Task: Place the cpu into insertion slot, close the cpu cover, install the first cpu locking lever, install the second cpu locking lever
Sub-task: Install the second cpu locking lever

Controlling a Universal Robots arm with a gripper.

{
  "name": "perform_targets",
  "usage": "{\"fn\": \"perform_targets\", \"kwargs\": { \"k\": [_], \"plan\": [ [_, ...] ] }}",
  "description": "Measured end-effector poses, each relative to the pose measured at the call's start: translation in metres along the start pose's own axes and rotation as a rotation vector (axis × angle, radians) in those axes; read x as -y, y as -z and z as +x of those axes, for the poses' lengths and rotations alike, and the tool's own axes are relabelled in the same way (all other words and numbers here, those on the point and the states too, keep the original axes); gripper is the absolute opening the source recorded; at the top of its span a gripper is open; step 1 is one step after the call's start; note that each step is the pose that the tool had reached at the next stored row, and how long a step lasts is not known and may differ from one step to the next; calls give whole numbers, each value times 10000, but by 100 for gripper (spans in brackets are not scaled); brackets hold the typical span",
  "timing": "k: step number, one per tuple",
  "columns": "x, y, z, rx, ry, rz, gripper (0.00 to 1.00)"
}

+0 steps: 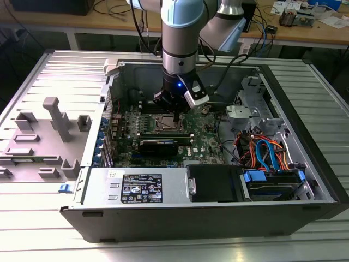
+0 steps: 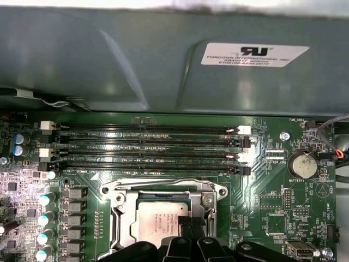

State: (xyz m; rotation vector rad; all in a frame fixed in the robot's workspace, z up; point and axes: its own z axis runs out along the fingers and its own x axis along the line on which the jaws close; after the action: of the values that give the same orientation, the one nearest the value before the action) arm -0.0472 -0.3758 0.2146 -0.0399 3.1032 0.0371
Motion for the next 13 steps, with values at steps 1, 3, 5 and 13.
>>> {"fn": "perform_targets", "kwargs": {
  "k": [1,3,5,13],
  "plan": [
    [2,0,0,0,0,0,11],
    [2,0,0,-1,0,0,11],
    [2,0,0,0,0,0,11],
    [32,1,1,0,0,0,11]
  ]
}}
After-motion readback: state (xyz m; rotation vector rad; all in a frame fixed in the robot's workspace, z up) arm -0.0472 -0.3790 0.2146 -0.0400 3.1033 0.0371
